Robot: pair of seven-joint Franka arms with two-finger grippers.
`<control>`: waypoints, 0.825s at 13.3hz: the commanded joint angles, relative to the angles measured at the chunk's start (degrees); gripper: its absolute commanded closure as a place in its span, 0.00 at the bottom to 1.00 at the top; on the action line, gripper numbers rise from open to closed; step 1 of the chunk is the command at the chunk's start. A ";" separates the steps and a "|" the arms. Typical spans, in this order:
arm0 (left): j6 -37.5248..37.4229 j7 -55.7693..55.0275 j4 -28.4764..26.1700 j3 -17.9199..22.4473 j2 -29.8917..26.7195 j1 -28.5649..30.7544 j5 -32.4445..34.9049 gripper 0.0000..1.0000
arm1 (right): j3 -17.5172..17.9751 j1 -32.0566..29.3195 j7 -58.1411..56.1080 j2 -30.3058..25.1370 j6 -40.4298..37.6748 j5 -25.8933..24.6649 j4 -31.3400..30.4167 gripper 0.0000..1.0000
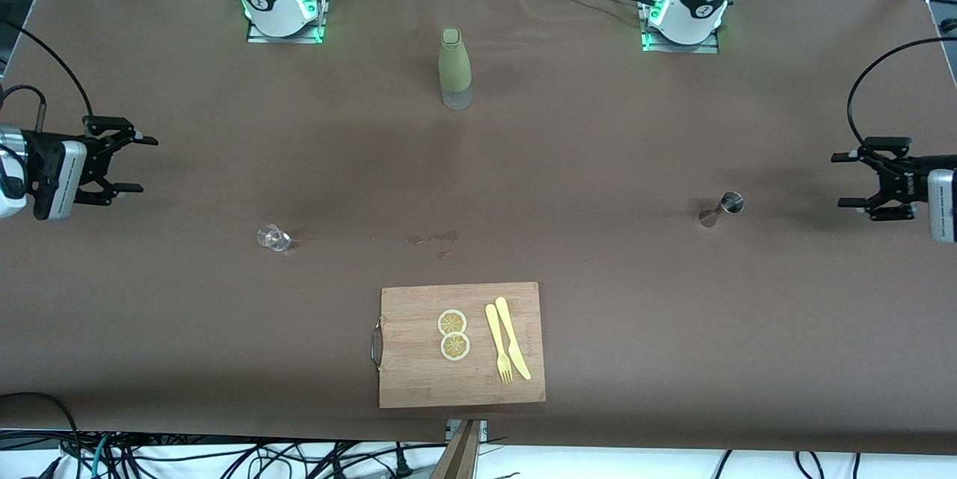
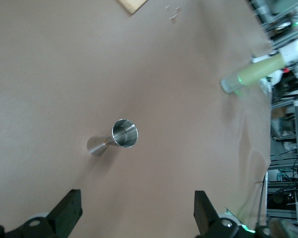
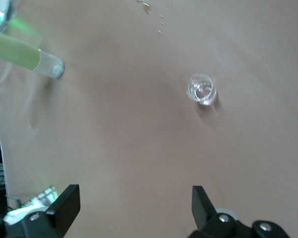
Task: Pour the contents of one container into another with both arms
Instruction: 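Grasp the glass cup with the right gripper while the left gripper grasps the jigger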
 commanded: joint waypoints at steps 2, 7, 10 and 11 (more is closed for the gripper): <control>-1.08 21.00 -1.43 0.26 8.56 3.74 -8.58 0.00 | 0.43 -2.93 -19.17 7.40 2.49 9.37 1.52 0.00; -0.90 47.01 -4.16 0.26 18.23 5.77 -21.76 0.00 | 0.43 -3.46 -41.25 18.56 7.77 29.22 1.61 0.00; -0.55 58.64 -7.40 0.09 19.83 5.68 -27.48 0.00 | 0.43 -3.46 -49.50 25.06 7.77 38.46 1.52 0.00; -0.47 61.63 -8.11 -0.09 20.35 5.51 -28.98 0.00 | 0.51 -3.37 -52.41 26.47 7.69 40.84 1.52 0.00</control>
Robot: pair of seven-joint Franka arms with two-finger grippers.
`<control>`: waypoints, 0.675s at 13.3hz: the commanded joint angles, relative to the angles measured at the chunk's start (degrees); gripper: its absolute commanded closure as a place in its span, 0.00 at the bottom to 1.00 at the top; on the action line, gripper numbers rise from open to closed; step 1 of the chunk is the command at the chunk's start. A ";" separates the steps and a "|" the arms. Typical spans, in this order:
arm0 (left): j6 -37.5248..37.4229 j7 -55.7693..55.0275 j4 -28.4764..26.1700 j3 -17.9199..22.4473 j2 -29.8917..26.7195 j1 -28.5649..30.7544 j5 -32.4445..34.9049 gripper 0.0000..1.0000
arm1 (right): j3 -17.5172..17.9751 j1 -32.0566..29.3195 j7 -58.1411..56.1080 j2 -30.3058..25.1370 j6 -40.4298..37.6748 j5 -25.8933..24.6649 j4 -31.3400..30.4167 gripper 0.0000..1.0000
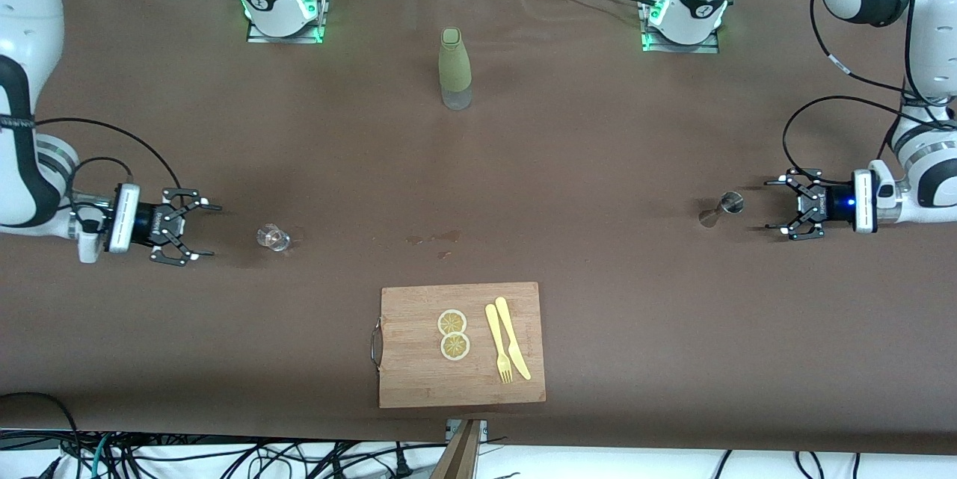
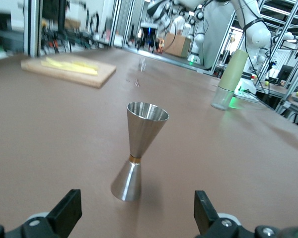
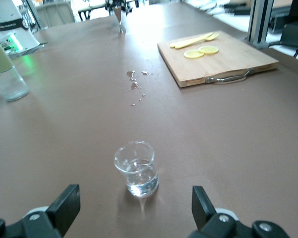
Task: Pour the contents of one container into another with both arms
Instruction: 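Grasp the glass cup with the right gripper while the left gripper grasps the jigger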
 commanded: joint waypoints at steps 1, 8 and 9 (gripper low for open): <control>0.64 11.25 -2.79 -0.24 0.26 -0.49 -4.03 0.00 | 0.56 -0.60 -7.14 4.40 -0.59 5.76 1.25 0.00; 0.38 20.31 -2.97 -3.58 4.39 -0.67 -7.91 0.00 | 2.93 0.01 -14.64 8.89 -1.04 11.48 0.02 0.00; 0.38 20.32 -2.97 -3.67 4.48 -0.67 -7.91 0.00 | 3.29 0.19 -14.64 9.06 -1.04 11.92 0.02 0.00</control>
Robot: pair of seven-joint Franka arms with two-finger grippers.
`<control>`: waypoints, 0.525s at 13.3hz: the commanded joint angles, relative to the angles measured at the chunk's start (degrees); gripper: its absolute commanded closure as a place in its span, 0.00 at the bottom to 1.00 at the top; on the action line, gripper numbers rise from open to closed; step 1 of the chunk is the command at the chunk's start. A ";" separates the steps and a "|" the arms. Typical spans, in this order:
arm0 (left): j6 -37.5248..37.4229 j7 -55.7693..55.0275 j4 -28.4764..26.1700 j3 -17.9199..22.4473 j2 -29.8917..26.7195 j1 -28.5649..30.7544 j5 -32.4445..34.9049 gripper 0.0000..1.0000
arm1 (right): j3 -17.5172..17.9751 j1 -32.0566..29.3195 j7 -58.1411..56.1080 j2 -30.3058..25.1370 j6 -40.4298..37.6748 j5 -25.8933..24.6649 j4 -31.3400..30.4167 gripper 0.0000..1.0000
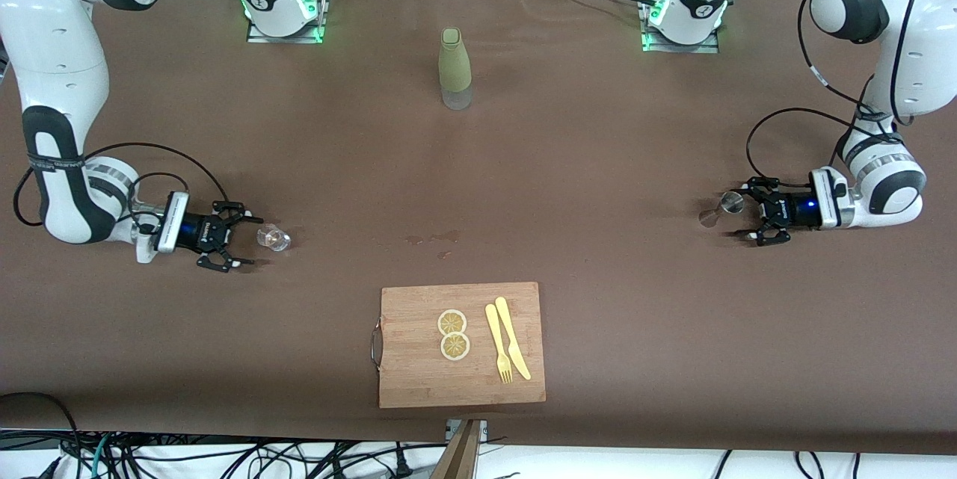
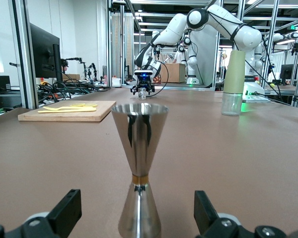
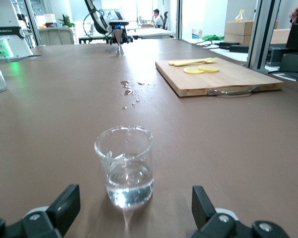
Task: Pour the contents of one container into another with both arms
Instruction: 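Grasp the glass cup with the right gripper while the left gripper grasps the jigger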
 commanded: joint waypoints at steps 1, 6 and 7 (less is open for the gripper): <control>0.49 6.72 -0.79 -0.50 0.22 -0.26 -1.54 0.00 | 1.36 0.35 -1.21 0.75 -0.73 1.76 -0.01 0.00; 0.40 6.81 -0.79 -2.26 0.67 -0.34 -1.98 0.00 | 2.86 0.79 -1.91 1.98 -0.73 2.37 -0.45 0.03; 0.49 6.81 -0.79 -2.35 0.67 -0.43 -1.98 0.00 | 3.12 0.79 -1.91 1.98 -0.73 2.46 -0.45 0.06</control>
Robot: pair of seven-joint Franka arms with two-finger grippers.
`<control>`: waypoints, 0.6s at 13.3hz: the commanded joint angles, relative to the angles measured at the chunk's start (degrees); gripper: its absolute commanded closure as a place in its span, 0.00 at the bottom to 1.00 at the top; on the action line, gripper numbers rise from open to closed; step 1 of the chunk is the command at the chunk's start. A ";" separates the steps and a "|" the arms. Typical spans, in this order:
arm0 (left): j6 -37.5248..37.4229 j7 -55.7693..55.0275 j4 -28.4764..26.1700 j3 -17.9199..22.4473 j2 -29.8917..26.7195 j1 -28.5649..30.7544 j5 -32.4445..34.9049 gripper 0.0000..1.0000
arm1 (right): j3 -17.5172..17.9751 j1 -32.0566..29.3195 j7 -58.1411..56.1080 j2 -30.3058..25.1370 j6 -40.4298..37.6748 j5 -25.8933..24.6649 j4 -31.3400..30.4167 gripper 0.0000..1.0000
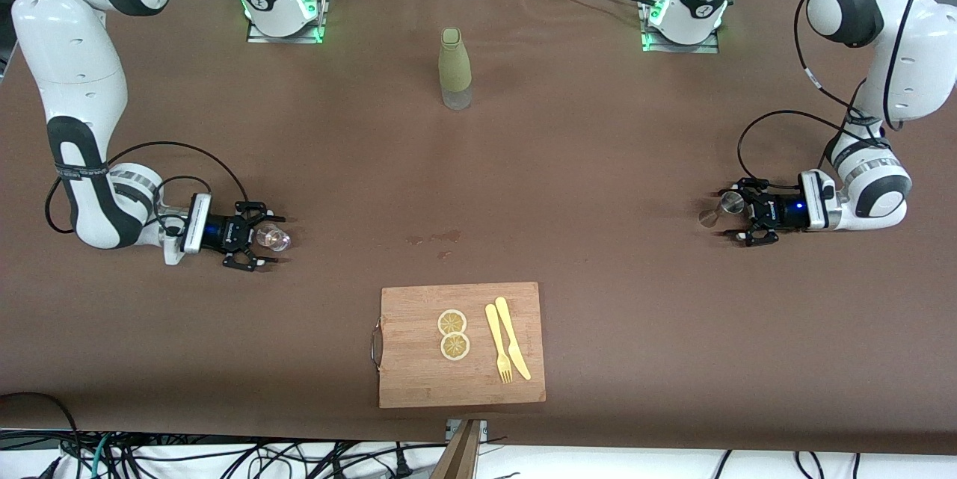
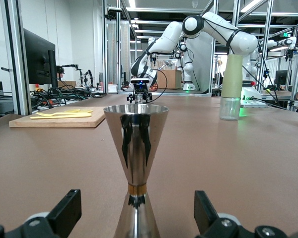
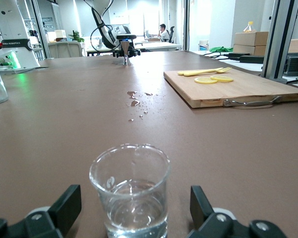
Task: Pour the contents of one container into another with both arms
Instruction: 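Grasp the glass cup with the right gripper while the left gripper grasps the jigger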
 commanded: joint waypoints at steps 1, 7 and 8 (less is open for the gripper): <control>0.39 6.30 -0.79 -0.03 0.14 -0.45 -1.87 0.00 | 0.56 0.02 -1.15 0.32 -0.67 1.32 -0.21 0.10; -0.05 6.12 -0.79 -0.29 0.06 -0.53 -1.79 0.00 | 1.18 -0.07 -1.15 0.32 -1.10 1.41 -0.13 0.64; -0.48 5.95 -0.79 -0.29 -0.03 -0.54 -1.79 0.00 | 1.18 -0.07 -1.07 0.32 -1.19 1.32 -0.13 0.71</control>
